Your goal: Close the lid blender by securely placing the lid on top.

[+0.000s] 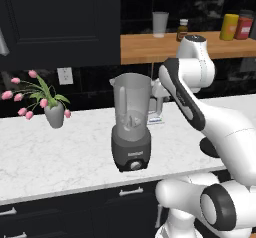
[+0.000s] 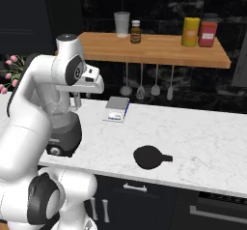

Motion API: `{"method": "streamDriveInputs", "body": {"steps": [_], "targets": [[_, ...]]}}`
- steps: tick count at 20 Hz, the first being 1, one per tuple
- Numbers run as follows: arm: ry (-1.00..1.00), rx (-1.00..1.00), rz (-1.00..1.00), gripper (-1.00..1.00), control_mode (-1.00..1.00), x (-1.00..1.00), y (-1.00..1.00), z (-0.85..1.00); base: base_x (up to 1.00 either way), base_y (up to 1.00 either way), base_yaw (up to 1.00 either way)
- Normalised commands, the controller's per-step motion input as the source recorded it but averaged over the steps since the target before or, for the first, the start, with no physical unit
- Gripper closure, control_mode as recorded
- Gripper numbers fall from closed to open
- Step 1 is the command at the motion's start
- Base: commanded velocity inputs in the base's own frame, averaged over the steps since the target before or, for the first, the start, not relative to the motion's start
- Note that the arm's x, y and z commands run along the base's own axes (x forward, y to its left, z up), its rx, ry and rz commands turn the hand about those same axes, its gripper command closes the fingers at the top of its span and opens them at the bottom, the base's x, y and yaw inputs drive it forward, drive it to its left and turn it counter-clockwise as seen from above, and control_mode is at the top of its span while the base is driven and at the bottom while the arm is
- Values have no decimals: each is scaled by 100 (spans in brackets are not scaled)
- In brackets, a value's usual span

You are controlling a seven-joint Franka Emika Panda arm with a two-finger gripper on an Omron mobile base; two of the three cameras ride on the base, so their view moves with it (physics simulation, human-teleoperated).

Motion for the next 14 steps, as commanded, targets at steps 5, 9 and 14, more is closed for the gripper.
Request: {"method": "streamDriveInputs", "body": {"steps": [5, 9, 14], "targets": [[-1, 0, 0, -100, -100, 0, 0, -2, 0, 0, 0], [-10, 0, -33, -100, -100, -44, -22, 0, 0, 0, 0], [5, 8, -75, -100, -100, -18, -66, -29, 0, 0, 0]]}}
